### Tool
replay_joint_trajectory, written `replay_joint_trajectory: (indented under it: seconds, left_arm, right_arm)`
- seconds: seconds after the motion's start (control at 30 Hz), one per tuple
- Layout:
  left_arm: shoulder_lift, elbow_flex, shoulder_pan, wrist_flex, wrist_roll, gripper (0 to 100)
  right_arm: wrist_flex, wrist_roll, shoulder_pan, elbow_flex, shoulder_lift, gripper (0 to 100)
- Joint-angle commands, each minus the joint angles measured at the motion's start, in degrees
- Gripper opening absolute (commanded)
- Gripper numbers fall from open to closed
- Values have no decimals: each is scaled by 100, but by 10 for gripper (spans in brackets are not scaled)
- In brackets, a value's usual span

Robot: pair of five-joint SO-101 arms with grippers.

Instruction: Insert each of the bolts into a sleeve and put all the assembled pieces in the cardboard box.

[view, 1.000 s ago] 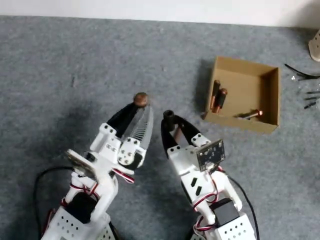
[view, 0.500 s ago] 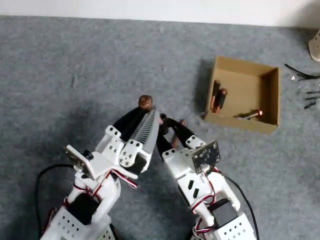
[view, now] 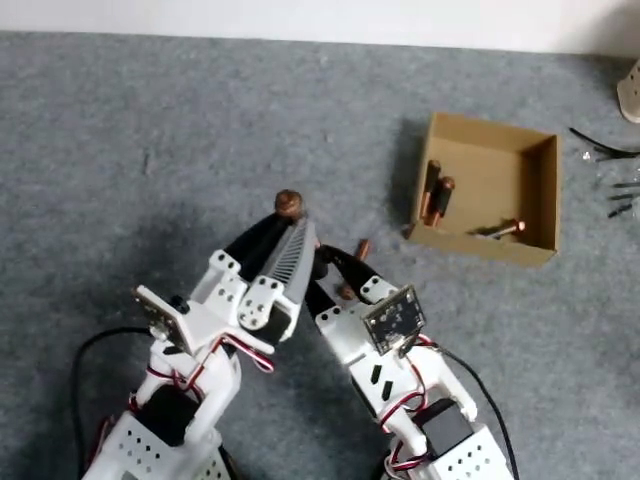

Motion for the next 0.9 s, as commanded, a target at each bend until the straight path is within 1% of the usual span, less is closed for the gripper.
replay_joint_trajectory:
  seconds: [0.0, 0.07, 0.43, 0.53, 0.67, 0.87]
  left_arm:
    - [-92, -136, -171, -149, 44, 7]
    - [-92, -136, -180, -149, 44, 7]
    - [-48, 163, -13, -105, 53, 7]
    - [-57, 207, 66, -62, 53, 7]
    - [-92, 48, 110, 642, 53, 7]
    - [-92, -224, 110, 1459, 53, 7]
  right_arm:
    - [-180, 70, -66, 532, -127, 5]
    - [-374, 70, -75, 532, -127, 5]
    - [-382, 88, -57, 532, -127, 5]
    - [-382, 70, 110, 532, -127, 5]
    - [-382, 70, 154, 532, -119, 5]
    - [-356, 79, 154, 532, -101, 5]
